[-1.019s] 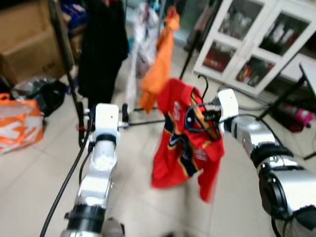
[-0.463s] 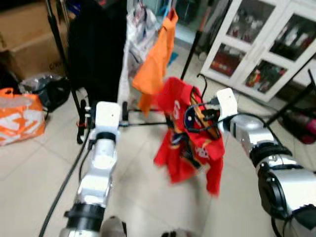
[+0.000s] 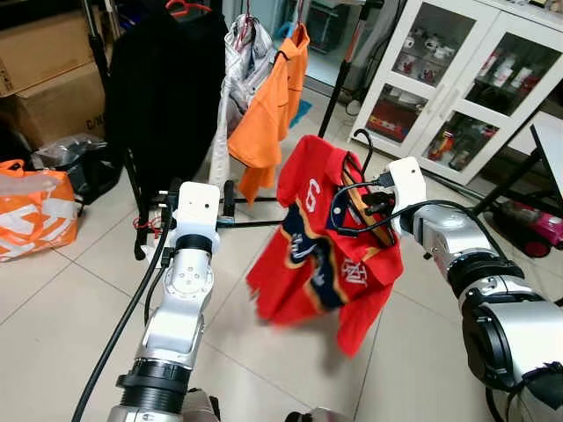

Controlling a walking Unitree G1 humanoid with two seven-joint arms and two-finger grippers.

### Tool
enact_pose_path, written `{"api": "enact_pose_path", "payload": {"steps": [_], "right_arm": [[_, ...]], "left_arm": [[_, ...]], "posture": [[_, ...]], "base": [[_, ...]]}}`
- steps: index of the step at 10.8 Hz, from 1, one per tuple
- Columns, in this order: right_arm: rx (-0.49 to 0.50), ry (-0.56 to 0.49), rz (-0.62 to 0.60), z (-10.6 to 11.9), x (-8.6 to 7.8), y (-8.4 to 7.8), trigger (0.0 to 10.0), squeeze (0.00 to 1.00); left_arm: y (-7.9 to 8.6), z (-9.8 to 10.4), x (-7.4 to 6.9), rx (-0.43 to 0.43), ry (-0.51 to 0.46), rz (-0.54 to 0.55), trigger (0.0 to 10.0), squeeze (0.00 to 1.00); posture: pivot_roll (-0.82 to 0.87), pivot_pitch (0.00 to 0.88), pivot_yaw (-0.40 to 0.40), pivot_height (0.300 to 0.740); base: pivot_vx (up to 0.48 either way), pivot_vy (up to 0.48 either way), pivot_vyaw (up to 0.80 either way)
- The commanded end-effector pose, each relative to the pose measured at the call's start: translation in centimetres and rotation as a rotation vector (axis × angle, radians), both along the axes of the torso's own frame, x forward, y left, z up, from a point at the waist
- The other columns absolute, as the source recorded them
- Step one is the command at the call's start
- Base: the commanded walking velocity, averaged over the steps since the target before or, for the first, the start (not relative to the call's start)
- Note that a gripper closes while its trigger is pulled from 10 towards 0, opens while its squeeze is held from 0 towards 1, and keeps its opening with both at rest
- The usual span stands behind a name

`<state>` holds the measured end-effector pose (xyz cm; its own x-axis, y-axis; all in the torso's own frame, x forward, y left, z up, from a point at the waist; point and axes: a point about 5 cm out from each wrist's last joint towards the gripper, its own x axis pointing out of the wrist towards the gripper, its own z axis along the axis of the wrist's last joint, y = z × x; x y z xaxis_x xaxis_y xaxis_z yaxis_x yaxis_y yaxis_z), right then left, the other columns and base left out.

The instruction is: Hang hanger

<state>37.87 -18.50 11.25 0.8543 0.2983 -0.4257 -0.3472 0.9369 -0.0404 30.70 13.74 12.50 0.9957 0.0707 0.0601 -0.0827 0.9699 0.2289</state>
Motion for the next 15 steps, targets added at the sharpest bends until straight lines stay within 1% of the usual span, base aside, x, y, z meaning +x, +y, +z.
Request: {"api": "enact_pose_path", "payload": {"steps": [1, 3, 6, 8, 9, 11, 13, 14, 15], "right_arm": [[0.016, -0.092, -0.034, 1.9, 0.8, -0.4, 0.0, 0.00], [0.032, -0.108, -0.047, 1.9, 0.8, -0.3, 0.0, 0.00], [0.077, -0.166, -0.096, 2.5, 1.1, -0.2, 0.0, 0.00], [0.170, -0.221, -0.164, 3.2, 1.4, -0.2, 0.0, 0.00], [0.226, -0.232, -0.184, 3.1, 1.4, 0.1, 0.0, 0.00], [0.221, -0.237, -0.160, 2.6, 1.2, 1.1, 0.0, 0.00], [0.241, -0.262, -0.183, 2.5, 1.1, 0.8, 0.0, 0.00], [0.269, -0.263, -0.217, 1.7, 0.6, 0.4, 0.0, 0.00], [0.267, -0.282, -0.225, 0.6, -0.1, 0.5, 0.0, 0.00]], "left_arm": [[-0.5, 0.2, 0.0, -0.007, -0.002, -0.020, 10.0, 0.00], [-0.6, 0.3, -0.2, -0.012, -0.007, -0.042, 10.0, 0.00], [-0.6, 0.6, 0.0, 0.002, -0.015, -0.057, 10.0, 0.00], [-0.5, 0.7, 0.1, 0.000, -0.016, -0.061, 10.0, 0.00], [-0.5, 0.6, 0.1, -0.005, -0.013, -0.062, 10.0, 0.00], [-0.7, 0.7, 0.0, -0.007, -0.015, -0.072, 10.0, 0.00], [-0.6, 0.8, 0.1, -0.010, -0.015, -0.076, 10.0, 0.00], [-0.5, 0.7, 0.1, -0.006, -0.009, -0.066, 10.0, 0.00], [-0.6, 0.6, 0.1, 0.010, -0.010, -0.062, 10.0, 0.00]], "posture": [[0.12, 0.087, -0.177, 0.740], [0.13, 0.080, -0.166, 0.740], [0.13, 0.067, -0.159, 0.740], [0.13, 0.069, -0.161, 0.740], [0.13, 0.071, -0.159, 0.740], [0.14, 0.072, -0.151, 0.740], [0.14, 0.073, -0.150, 0.740], [0.14, 0.074, -0.148, 0.740], [0.14, 0.074, -0.143, 0.740]], "base": [[0.000, 0.000, 0.00], [0.354, 0.000, 0.00], [0.449, 0.000, 0.00], [0.450, 0.000, 0.00], [0.446, 0.000, 0.00], [0.450, 0.000, 0.00], [0.448, 0.000, 0.00], [0.424, 0.000, 0.00], [0.000, 0.000, 0.00]]}}
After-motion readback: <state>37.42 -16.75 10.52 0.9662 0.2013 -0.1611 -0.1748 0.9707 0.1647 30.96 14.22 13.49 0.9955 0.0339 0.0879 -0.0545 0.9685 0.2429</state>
